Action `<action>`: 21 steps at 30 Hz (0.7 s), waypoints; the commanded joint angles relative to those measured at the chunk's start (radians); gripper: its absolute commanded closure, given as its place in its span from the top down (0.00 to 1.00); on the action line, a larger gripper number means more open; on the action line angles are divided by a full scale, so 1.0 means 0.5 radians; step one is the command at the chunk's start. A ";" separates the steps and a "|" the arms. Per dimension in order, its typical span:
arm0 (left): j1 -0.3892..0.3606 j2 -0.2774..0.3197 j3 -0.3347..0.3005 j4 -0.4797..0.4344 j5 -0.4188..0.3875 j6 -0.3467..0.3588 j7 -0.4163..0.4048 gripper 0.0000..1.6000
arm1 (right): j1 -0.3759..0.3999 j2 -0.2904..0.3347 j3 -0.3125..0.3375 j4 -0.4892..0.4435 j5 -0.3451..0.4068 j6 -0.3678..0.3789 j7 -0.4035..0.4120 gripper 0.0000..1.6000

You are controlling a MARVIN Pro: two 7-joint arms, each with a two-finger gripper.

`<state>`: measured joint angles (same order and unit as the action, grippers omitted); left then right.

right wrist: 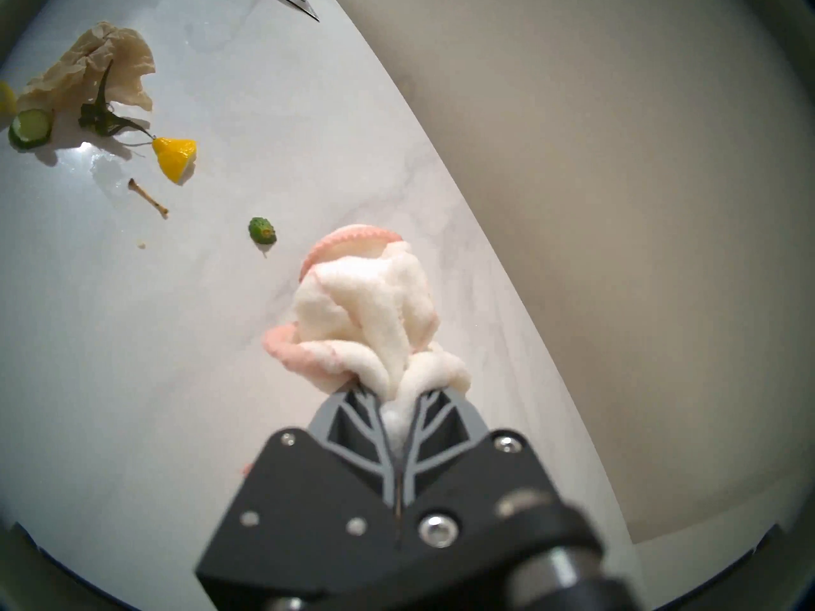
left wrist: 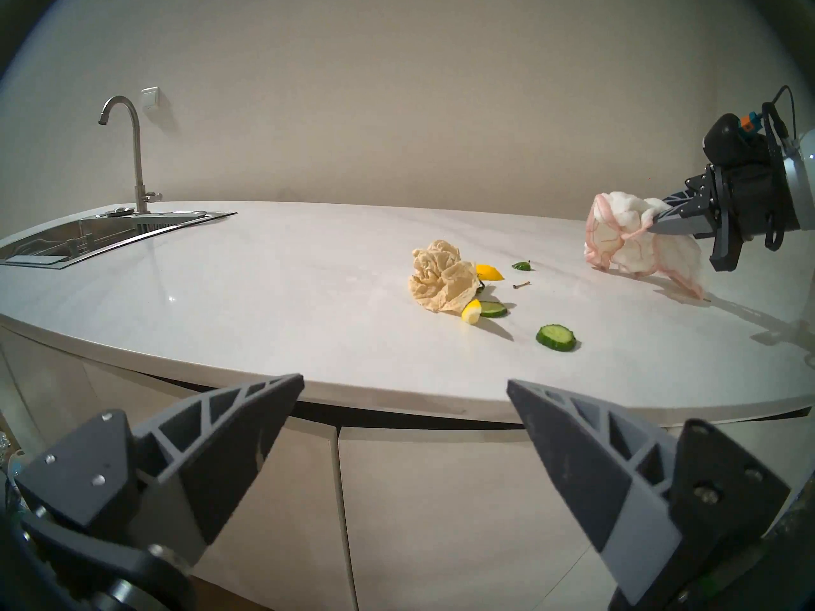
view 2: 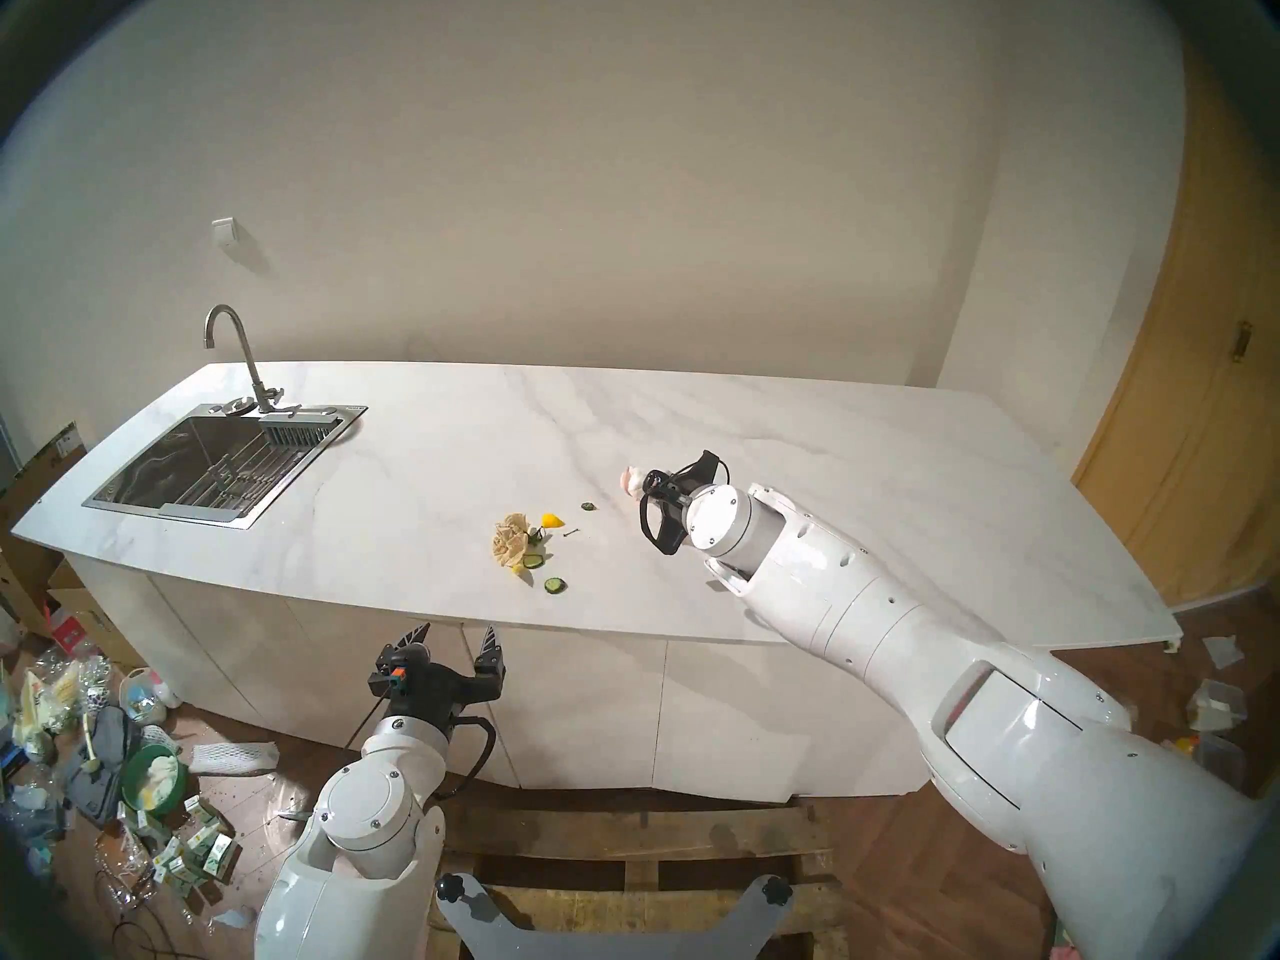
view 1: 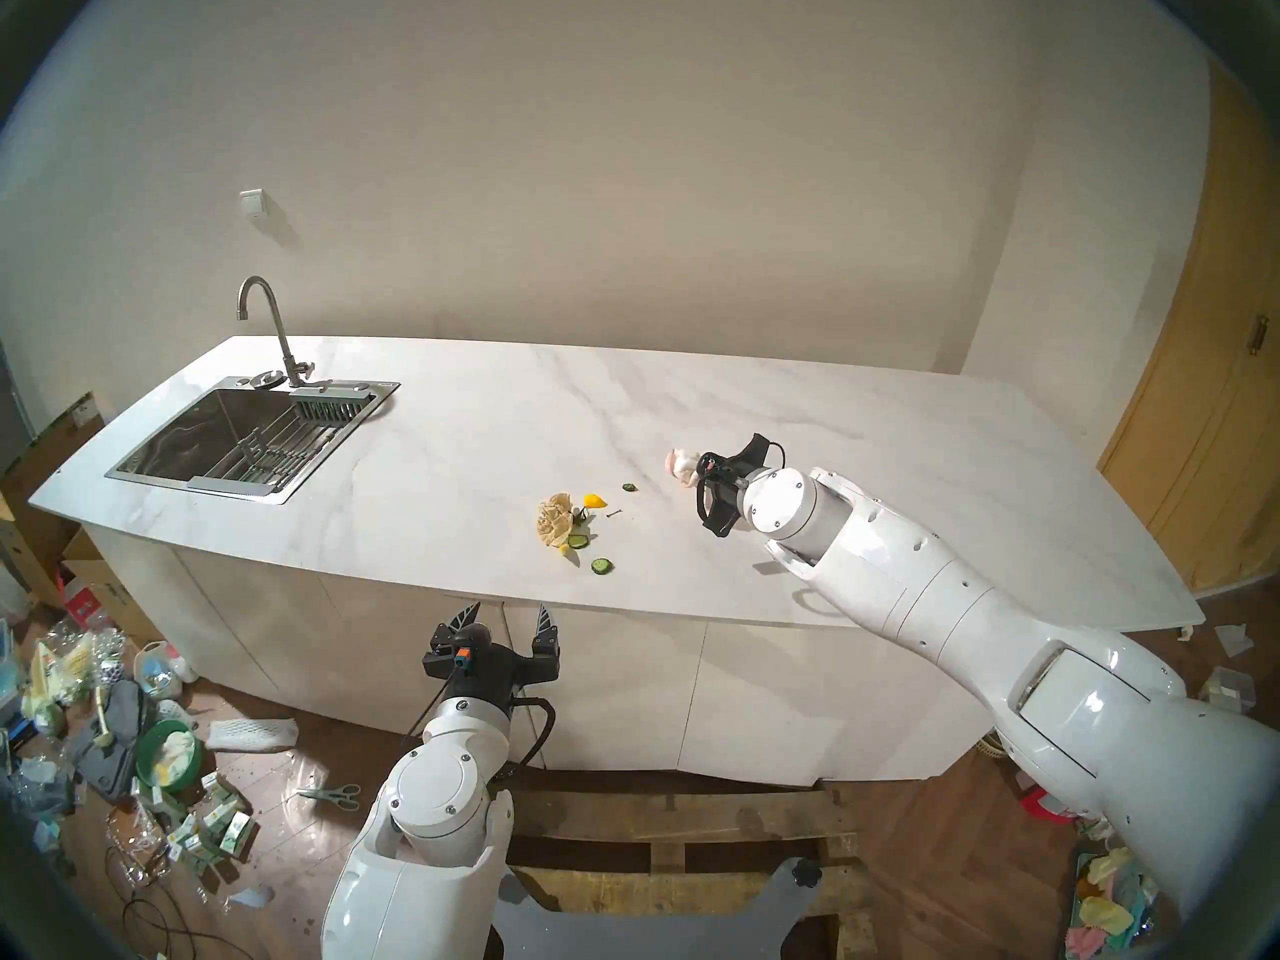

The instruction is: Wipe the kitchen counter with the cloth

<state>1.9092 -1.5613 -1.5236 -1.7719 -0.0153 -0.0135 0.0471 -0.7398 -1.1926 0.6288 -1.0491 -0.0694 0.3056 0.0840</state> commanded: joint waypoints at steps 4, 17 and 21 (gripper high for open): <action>-0.018 0.001 0.004 -0.041 0.000 -0.013 -0.005 1.00 | 0.199 -0.273 -0.120 0.021 0.010 0.092 -0.082 0.00; -0.020 0.001 0.004 -0.038 0.000 -0.014 -0.004 1.00 | 0.329 -0.552 -0.233 0.364 0.048 0.126 -0.096 0.00; -0.018 0.001 0.004 -0.042 0.000 -0.014 -0.005 1.00 | 0.365 -0.658 -0.272 0.536 0.078 0.110 -0.010 0.00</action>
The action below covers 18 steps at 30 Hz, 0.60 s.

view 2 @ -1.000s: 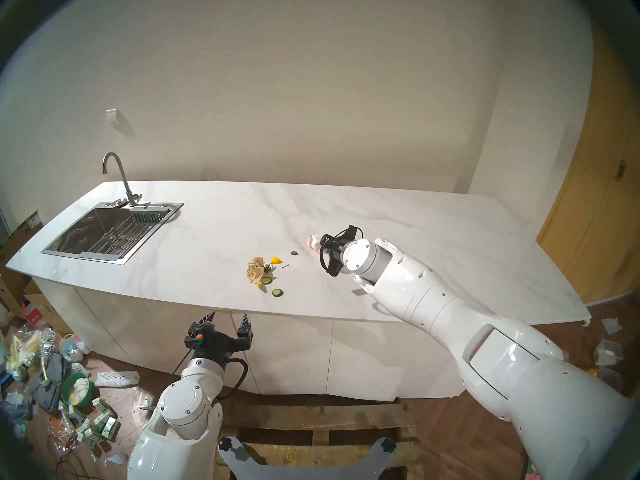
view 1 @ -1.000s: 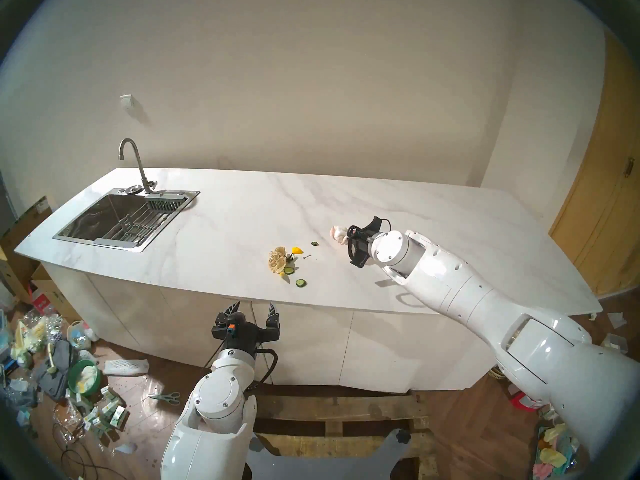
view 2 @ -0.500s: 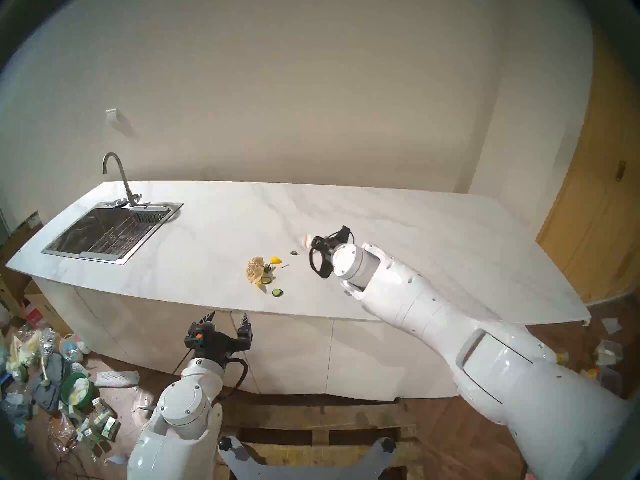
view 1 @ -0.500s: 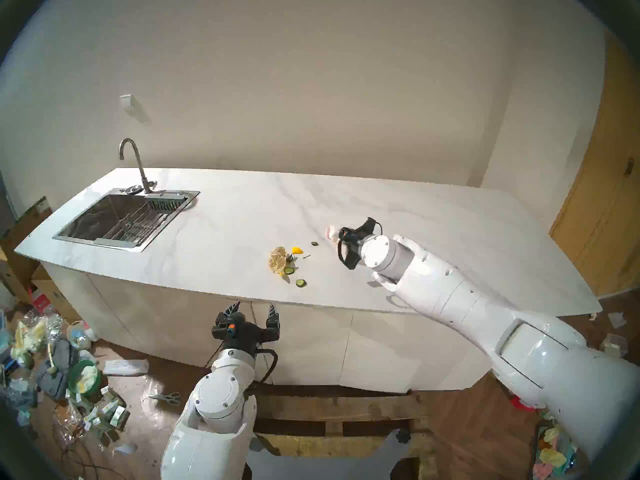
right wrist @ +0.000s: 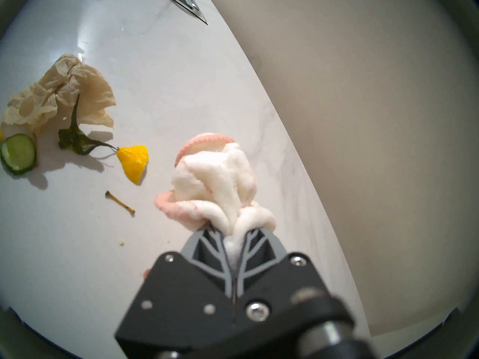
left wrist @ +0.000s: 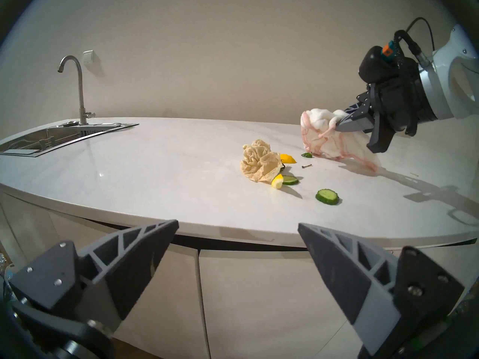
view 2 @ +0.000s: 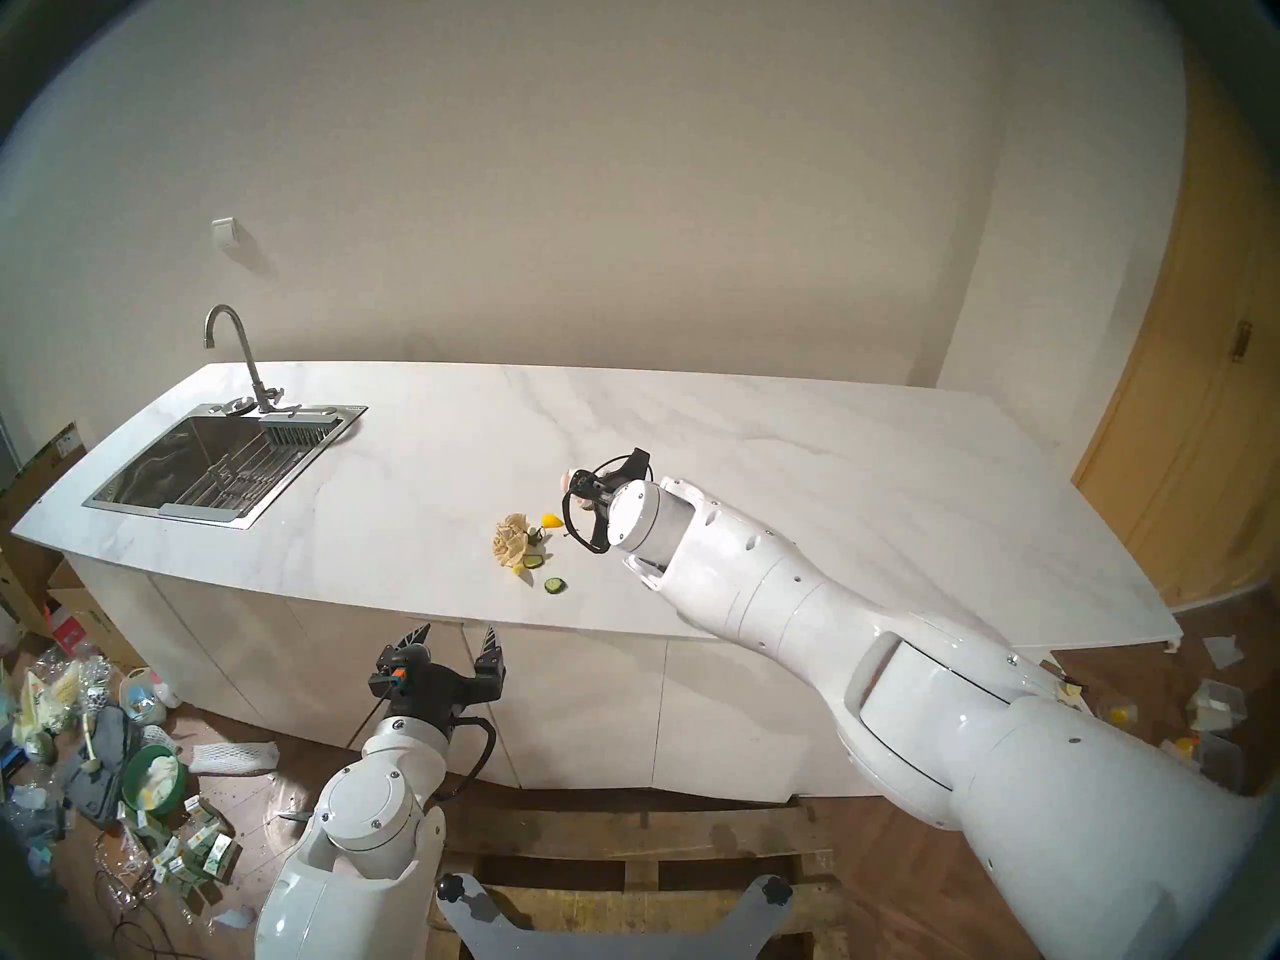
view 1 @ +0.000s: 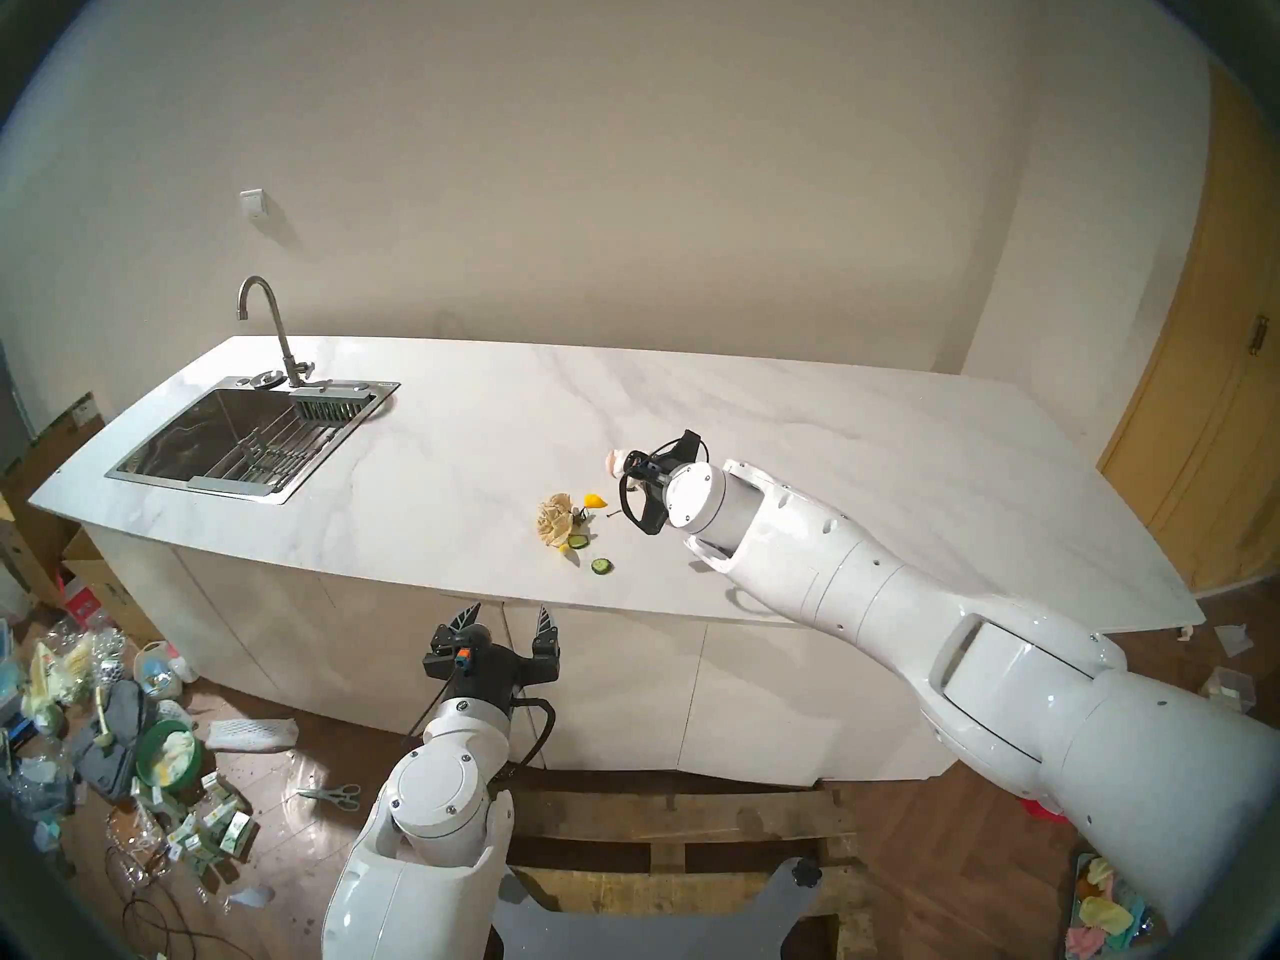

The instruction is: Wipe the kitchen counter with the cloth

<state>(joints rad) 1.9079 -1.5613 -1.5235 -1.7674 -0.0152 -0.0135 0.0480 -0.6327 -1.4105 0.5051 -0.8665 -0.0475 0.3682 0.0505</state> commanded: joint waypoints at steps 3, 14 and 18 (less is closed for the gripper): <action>-0.014 0.002 0.004 -0.054 -0.001 -0.015 -0.007 1.00 | 0.180 -0.300 -0.062 0.309 0.026 -0.023 0.176 0.00; -0.012 0.003 0.004 -0.058 -0.002 -0.014 -0.008 1.00 | 0.306 -0.067 -0.297 0.187 0.097 -0.112 0.660 0.00; -0.013 0.002 0.004 -0.055 -0.001 -0.014 -0.007 1.00 | 0.356 0.033 -0.283 0.062 0.121 -0.126 0.768 0.00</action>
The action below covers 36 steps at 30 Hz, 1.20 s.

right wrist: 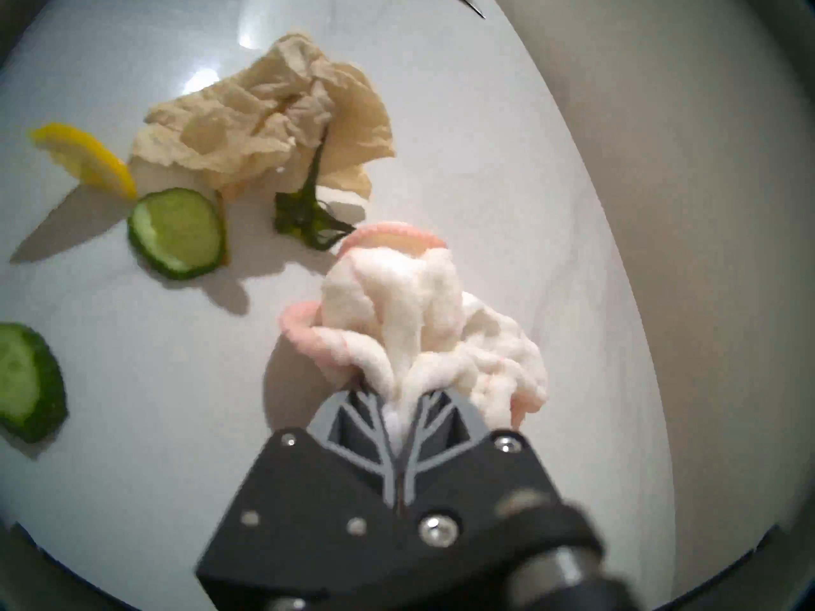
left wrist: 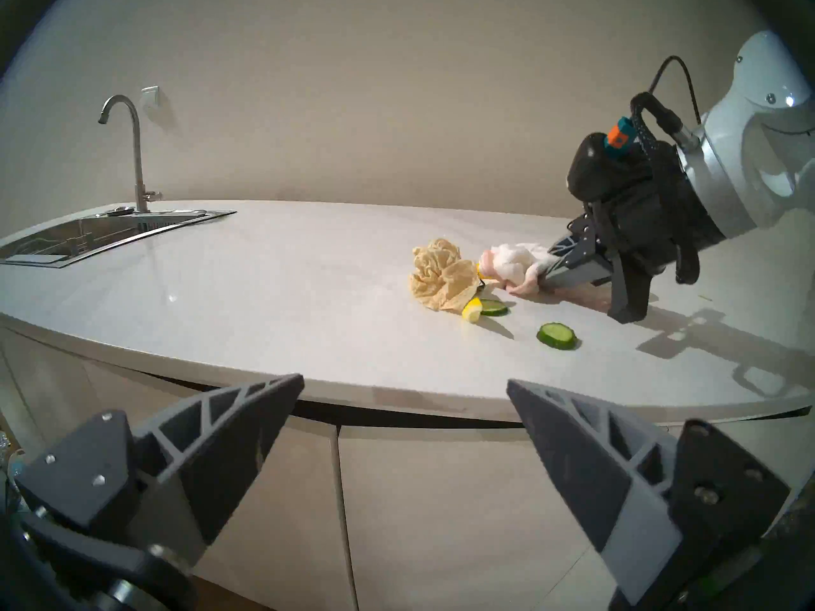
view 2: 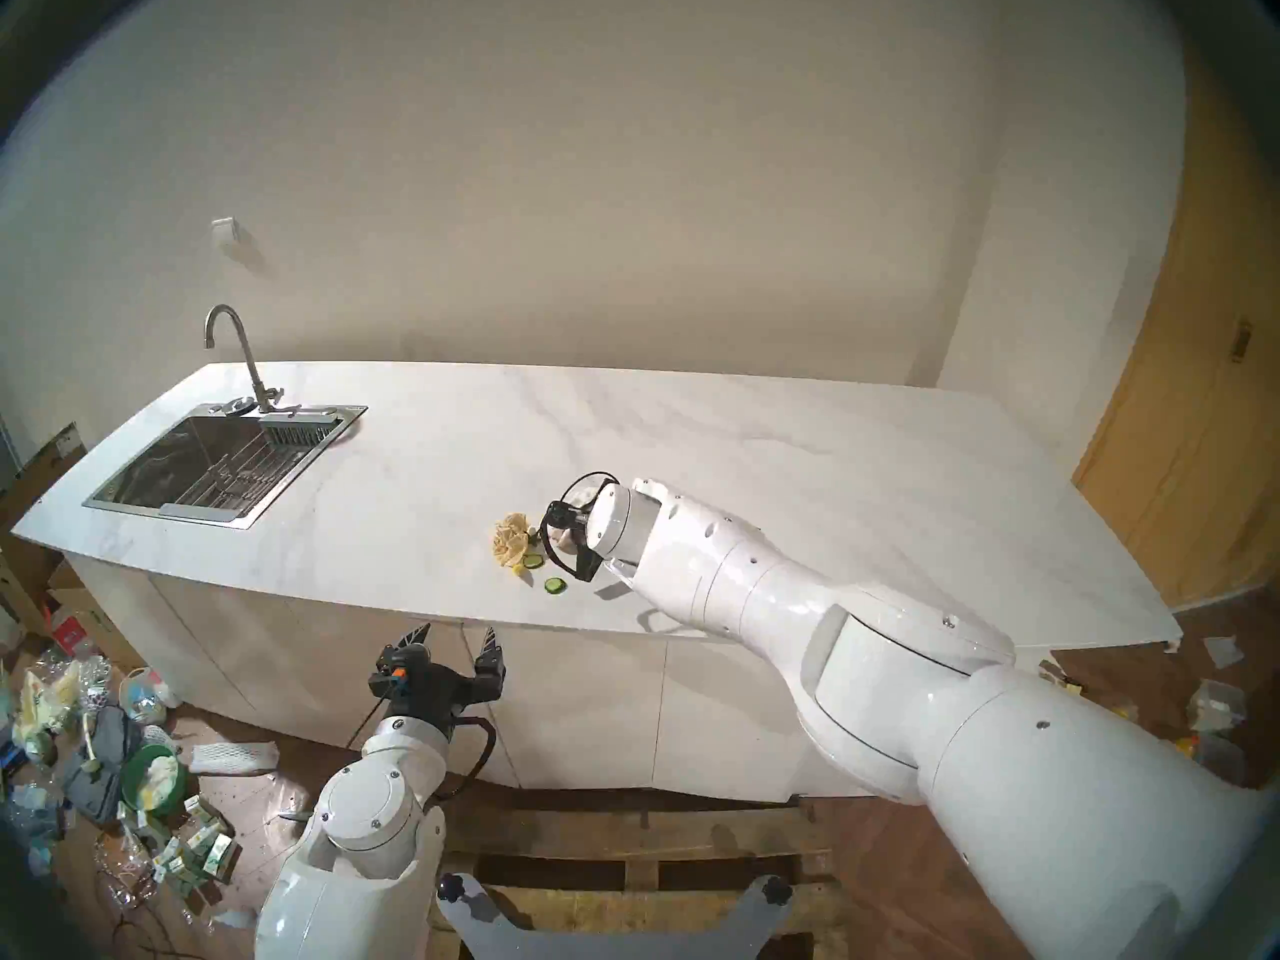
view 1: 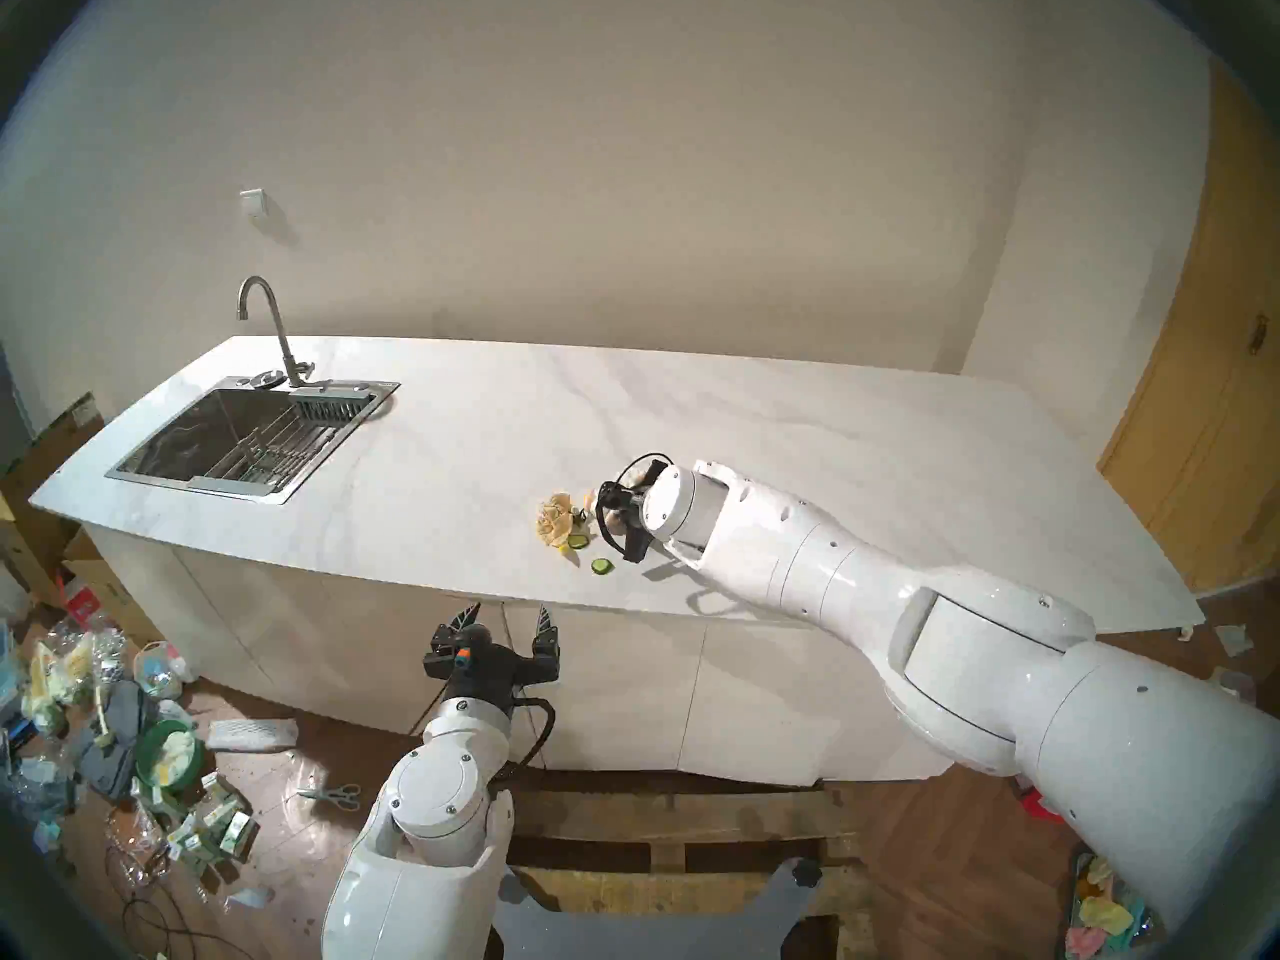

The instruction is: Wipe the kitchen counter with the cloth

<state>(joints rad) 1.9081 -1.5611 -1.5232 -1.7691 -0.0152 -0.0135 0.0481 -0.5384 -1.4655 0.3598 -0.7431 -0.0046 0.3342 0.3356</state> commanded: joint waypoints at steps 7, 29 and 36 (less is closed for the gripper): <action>-0.012 0.003 0.004 -0.055 -0.002 -0.014 -0.008 1.00 | 0.215 0.299 0.050 -0.372 0.059 -0.086 0.399 0.00; -0.005 0.006 0.004 -0.067 -0.006 -0.010 -0.014 1.00 | 0.107 0.103 0.336 -0.139 -0.027 -0.095 -0.263 0.00; -0.006 0.006 0.004 -0.066 -0.005 -0.011 -0.013 1.00 | 0.106 -0.017 0.224 0.128 -0.097 -0.111 -0.263 0.00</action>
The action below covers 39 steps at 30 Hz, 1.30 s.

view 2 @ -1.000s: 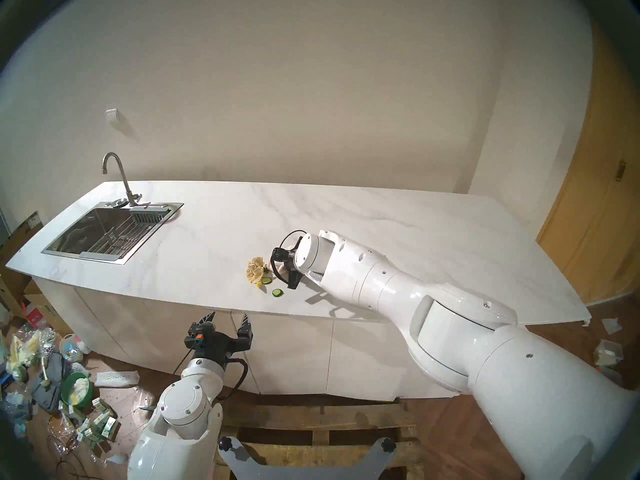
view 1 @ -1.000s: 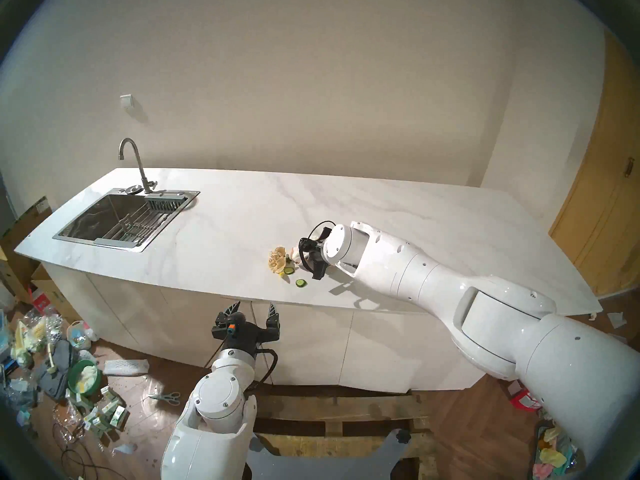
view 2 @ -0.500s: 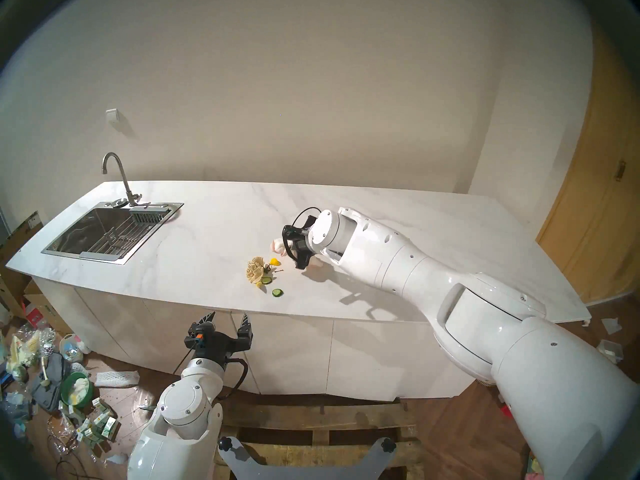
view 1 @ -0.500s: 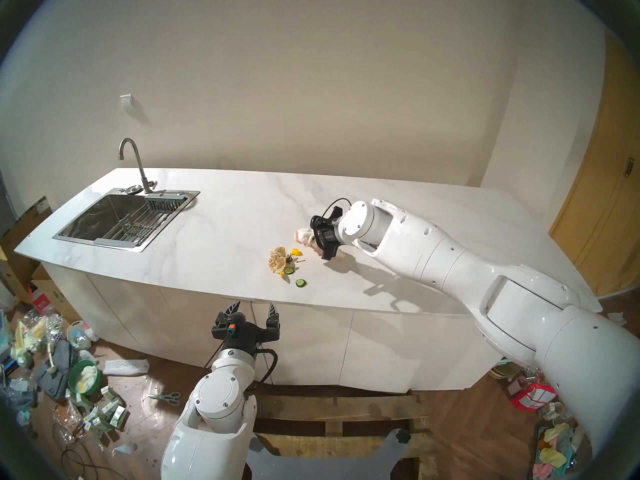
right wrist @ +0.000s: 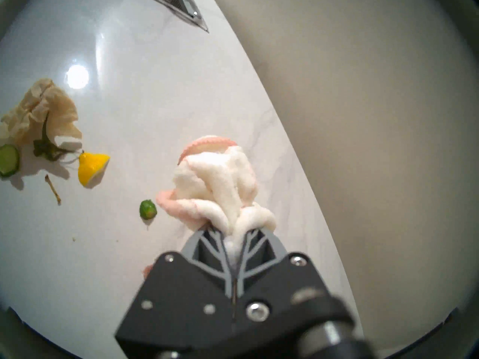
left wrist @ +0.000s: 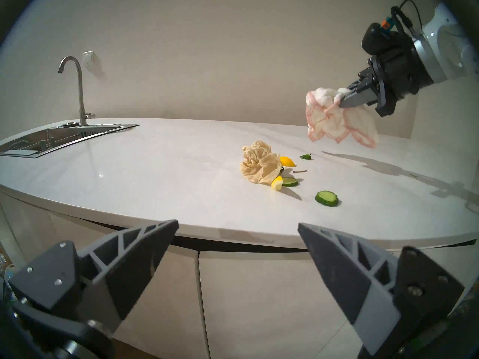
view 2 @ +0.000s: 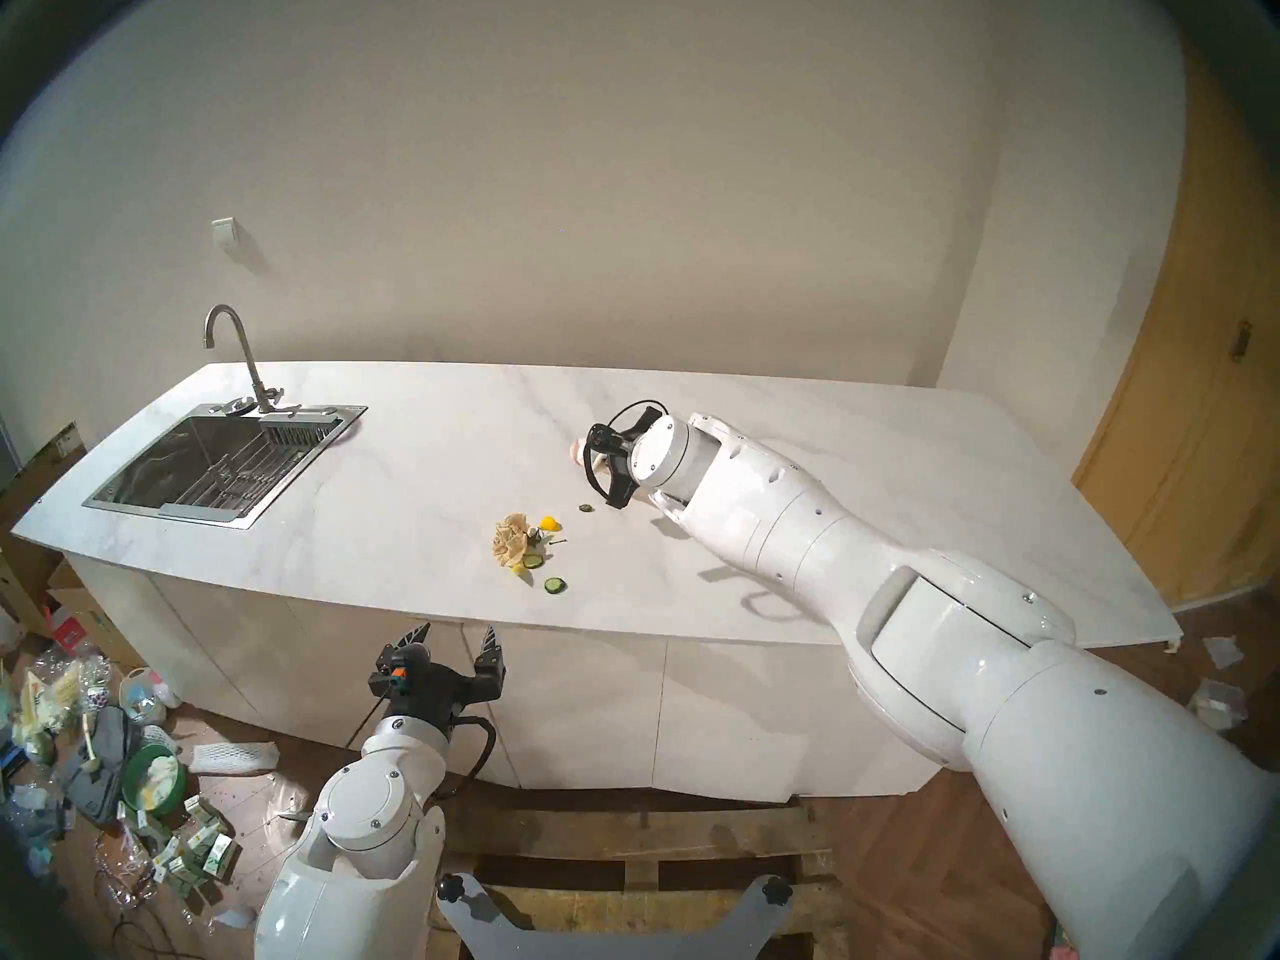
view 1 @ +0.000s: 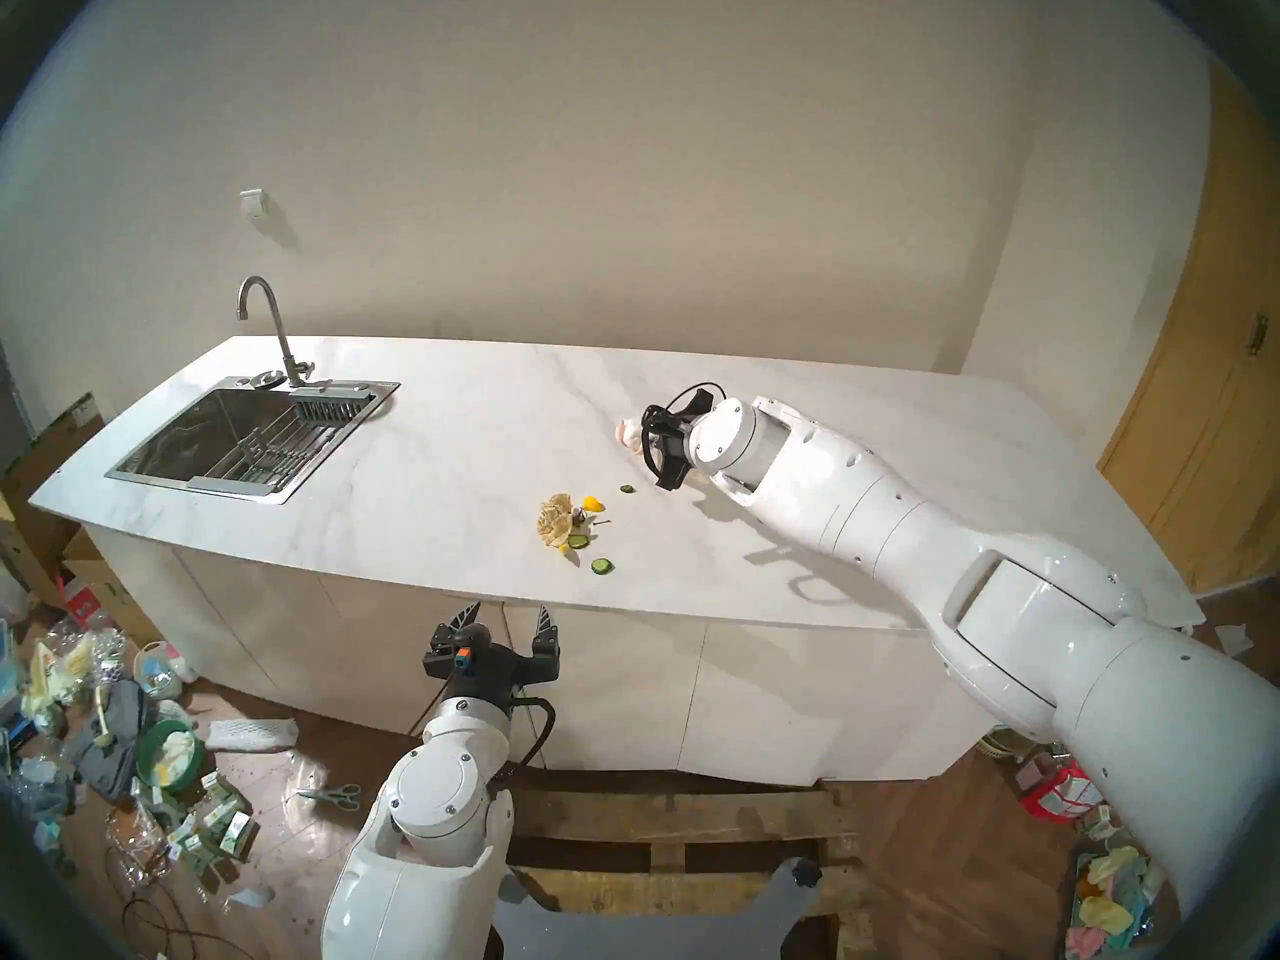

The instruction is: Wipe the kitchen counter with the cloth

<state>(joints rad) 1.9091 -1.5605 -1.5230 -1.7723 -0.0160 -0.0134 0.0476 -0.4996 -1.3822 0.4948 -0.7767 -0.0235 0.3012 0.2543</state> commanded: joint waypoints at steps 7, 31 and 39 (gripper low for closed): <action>-0.012 0.003 0.004 -0.053 -0.002 -0.013 -0.008 1.00 | 0.004 -0.357 -0.010 0.505 -0.078 -0.031 -0.370 0.00; -0.019 0.001 0.004 -0.038 0.000 -0.013 -0.003 1.00 | 0.043 -0.748 -0.080 0.931 -0.160 0.020 -0.761 0.00; -0.020 0.001 0.004 -0.036 0.000 -0.014 -0.003 1.00 | 0.056 -0.838 -0.174 1.001 -0.216 0.019 -0.679 0.00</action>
<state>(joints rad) 1.9077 -1.5604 -1.5228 -1.7673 -0.0159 -0.0135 0.0488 -0.5110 -1.7313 0.4366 -0.2867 -0.1059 0.3113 -0.1023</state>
